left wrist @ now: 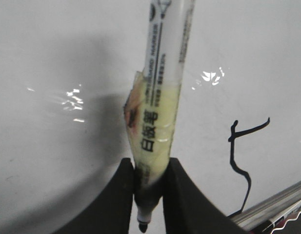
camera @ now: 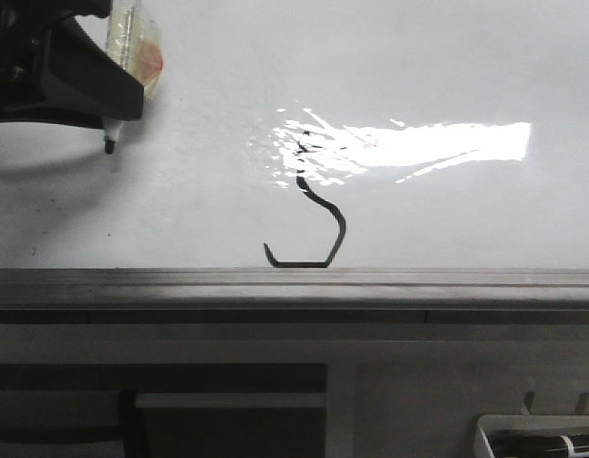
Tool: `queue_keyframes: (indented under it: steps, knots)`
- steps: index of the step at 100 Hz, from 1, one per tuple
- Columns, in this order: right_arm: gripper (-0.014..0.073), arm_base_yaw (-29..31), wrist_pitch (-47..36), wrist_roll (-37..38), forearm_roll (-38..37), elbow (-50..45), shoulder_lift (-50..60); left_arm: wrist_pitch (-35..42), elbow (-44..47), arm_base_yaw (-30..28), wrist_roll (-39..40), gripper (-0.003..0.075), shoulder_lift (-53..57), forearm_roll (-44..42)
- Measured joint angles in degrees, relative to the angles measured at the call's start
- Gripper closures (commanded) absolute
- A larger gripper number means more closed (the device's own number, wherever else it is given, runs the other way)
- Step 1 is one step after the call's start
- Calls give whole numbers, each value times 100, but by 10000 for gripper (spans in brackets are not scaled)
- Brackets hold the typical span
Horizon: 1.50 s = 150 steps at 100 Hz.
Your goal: Write number 5 on whiteboard
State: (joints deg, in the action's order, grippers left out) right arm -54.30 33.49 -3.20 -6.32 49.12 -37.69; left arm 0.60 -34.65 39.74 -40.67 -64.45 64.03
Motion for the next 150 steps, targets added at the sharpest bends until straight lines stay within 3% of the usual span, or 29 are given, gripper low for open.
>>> queue_keyframes:
  steps: [33, 59, 150]
  knots:
    - [654, 0, -116, 41, 0, -88, 0, 1299, 10, 1186, 0, 741, -450, 571]
    - [654, 0, -116, 280, 133, -88, 0, 1817, 10, 1233, 36, 741, -847, 941]
    - [654, 0, -116, 320, 284, -88, 0, 2243, -35, 1304, 48, 740, -1217, 871]
